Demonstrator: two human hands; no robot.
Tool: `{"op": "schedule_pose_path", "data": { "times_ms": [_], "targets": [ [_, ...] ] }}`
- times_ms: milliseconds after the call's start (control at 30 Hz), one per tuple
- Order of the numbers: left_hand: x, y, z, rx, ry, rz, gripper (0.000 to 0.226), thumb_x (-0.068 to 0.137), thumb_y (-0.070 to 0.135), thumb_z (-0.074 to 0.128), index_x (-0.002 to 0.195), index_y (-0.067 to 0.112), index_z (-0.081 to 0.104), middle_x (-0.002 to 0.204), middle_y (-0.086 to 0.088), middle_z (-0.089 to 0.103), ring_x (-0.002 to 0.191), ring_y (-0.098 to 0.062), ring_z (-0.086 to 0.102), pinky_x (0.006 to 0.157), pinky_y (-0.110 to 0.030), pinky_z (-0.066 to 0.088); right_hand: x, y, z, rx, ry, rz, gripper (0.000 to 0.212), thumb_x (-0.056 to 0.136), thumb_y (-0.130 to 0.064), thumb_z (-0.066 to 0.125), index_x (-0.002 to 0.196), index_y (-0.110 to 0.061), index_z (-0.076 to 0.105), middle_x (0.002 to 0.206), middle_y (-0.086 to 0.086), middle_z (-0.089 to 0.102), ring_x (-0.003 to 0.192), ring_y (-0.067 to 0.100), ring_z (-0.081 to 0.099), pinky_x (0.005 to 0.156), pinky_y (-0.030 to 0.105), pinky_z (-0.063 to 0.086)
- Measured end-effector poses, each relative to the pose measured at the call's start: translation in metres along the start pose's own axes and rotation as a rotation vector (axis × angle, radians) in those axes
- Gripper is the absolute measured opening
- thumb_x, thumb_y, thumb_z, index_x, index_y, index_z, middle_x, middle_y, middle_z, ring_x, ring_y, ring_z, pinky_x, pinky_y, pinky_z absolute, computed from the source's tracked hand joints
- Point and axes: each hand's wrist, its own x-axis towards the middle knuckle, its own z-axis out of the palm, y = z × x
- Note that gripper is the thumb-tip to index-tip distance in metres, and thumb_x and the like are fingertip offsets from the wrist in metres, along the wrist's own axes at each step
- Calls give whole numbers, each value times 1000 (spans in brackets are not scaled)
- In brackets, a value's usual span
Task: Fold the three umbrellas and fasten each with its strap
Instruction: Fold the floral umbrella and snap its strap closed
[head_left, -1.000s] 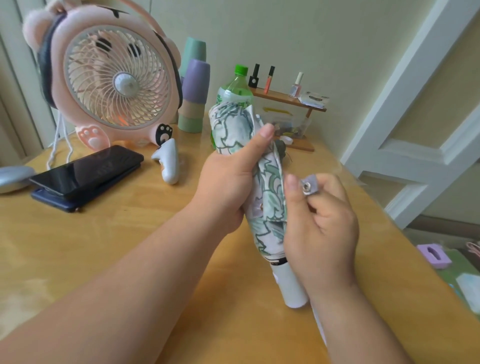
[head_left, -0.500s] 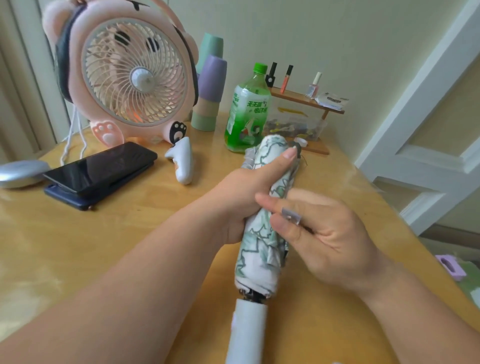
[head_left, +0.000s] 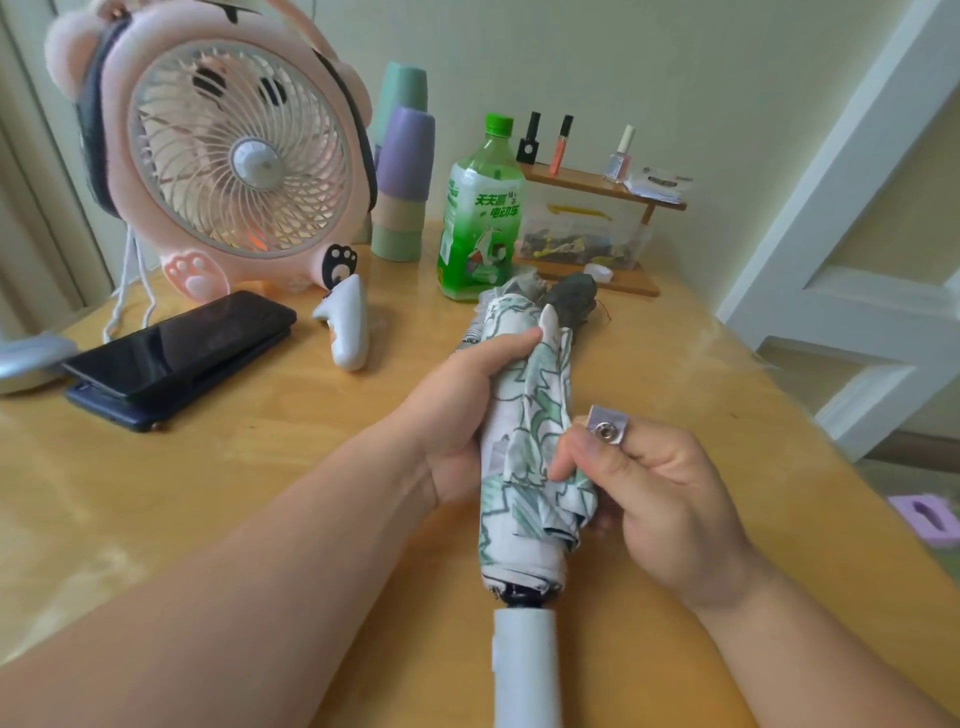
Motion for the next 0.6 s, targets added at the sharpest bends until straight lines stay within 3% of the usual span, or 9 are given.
{"op": "schedule_pose_path", "data": {
  "times_ms": [100,200,267,333,400,433,500,567,600],
  "targets": [
    [-4,-2,-9,-73,-251,18,45,80,14,56,123,3,53,114,-25,54,94,-37,61,94,-53,51,2,2,-4,111,-12,57,50,75,-67,76,68,-17,73,53,10,46,43,17,42,44,21,34],
    [-3,-6,-14,-64,-394,5,50,80,7,63,129,5,50,106,-24,61,92,-35,65,94,-53,54,0,2,-5,155,-18,64,52,72,-68,77,67,-17,73,50,22,36,40,18,38,42,18,32],
    [-2,-10,-10,26,-339,-9,42,80,10,67,120,1,59,92,-20,68,84,-31,68,89,-48,58,-1,0,-5,164,-4,70,47,73,-62,79,69,-15,74,49,28,27,37,23,29,40,19,25],
    [-1,-11,-4,69,-262,-12,29,79,8,63,106,-2,67,86,-19,70,78,-31,70,83,-46,59,-2,-3,-5,142,20,40,29,80,-44,77,74,-16,78,47,23,27,38,29,23,40,24,20],
    [-1,-9,-1,53,-170,2,28,75,6,59,100,-2,67,82,-20,71,70,-30,72,70,-42,63,-1,-3,-3,82,84,-37,15,90,-27,70,87,-18,82,47,1,45,41,10,39,45,16,29],
    [0,-8,-1,50,-127,24,30,73,5,59,101,-2,67,81,-20,72,67,-30,72,66,-41,63,0,0,-3,36,120,-92,16,93,-24,66,96,-19,81,54,-11,57,49,1,50,53,10,36],
    [-1,-3,-1,75,-56,105,38,69,3,59,106,0,66,83,-20,72,67,-31,73,62,-41,62,5,7,-1,-46,204,-160,20,96,-28,66,112,-26,77,76,-21,71,75,-3,66,73,15,48],
    [-2,-1,-1,110,-32,205,45,68,-1,60,113,-1,66,88,-22,72,70,-32,73,64,-43,61,8,9,0,-94,292,-189,22,98,-28,64,117,-31,74,101,-19,77,100,3,71,88,22,53],
    [-2,0,0,137,-34,240,47,70,-2,62,116,-1,65,91,-22,72,73,-33,73,66,-44,61,8,9,0,-141,307,-218,23,99,-25,63,119,-30,71,108,-14,78,106,6,72,92,20,52]
  ]
}}
